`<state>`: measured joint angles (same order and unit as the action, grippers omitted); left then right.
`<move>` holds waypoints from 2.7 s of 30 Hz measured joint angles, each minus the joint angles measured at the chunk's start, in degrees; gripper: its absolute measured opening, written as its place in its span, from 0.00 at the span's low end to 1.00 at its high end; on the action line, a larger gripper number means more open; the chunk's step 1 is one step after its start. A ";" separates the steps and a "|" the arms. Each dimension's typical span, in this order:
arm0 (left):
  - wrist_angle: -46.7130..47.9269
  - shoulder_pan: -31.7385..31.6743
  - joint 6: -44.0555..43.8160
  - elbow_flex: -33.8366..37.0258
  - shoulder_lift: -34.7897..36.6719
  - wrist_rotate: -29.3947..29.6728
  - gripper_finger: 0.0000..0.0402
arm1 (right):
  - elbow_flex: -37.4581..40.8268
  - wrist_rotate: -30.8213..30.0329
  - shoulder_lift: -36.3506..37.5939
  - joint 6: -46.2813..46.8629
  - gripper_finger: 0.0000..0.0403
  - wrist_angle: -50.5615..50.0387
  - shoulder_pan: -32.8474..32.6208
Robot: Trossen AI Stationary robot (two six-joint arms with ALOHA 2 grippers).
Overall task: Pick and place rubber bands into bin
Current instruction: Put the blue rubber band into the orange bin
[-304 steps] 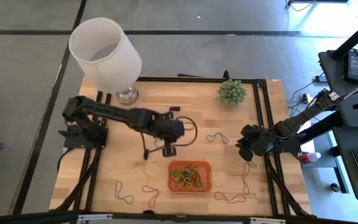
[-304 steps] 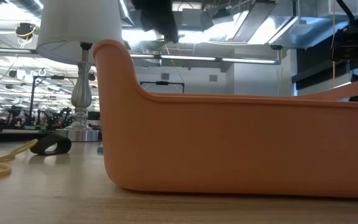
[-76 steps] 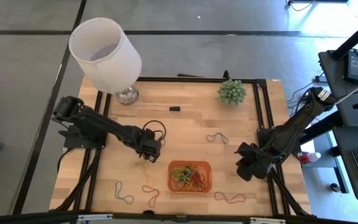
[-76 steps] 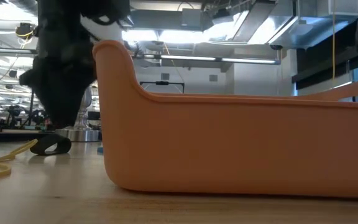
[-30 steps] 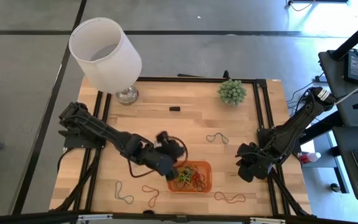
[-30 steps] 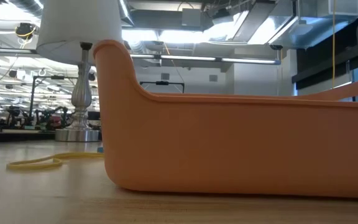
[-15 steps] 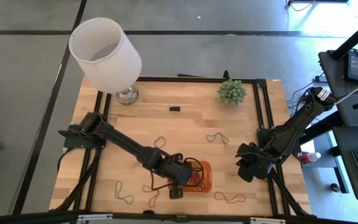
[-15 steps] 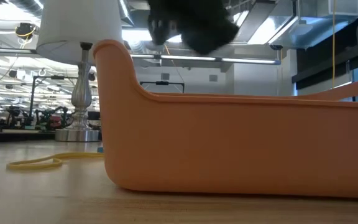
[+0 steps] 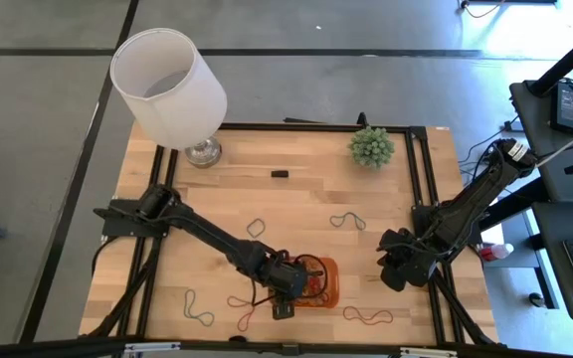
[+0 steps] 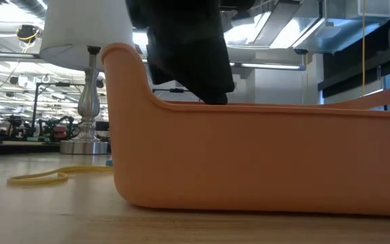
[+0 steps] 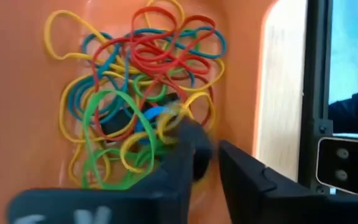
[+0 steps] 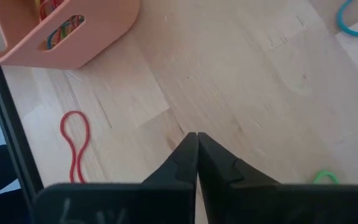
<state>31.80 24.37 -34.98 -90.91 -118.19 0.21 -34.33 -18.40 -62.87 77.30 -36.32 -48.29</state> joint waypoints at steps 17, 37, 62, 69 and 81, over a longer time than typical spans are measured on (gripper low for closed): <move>10.73 -6.14 0.20 -0.02 11.94 1.05 0.30 | 0.00 -0.33 -0.02 0.02 0.03 1.48 0.41; 20.34 -15.42 23.48 22.24 37.83 3.84 0.00 | -5.00 -0.88 -5.83 -18.44 0.50 11.90 31.52; 4.99 -31.80 31.89 48.57 60.76 -11.85 0.01 | -13.90 18.69 -34.67 -20.59 0.21 -6.54 51.55; 5.21 -32.09 32.34 48.54 60.61 -11.96 0.01 | -15.39 17.97 -33.91 -17.85 0.02 -9.72 51.10; 5.24 -32.09 32.32 48.54 60.61 -11.72 0.01 | -36.48 4.05 -27.34 -10.03 0.00 -29.03 40.24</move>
<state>37.04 -7.73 -2.66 -42.37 -57.58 -11.51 -70.80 -14.34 -90.21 67.26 -65.35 -8.06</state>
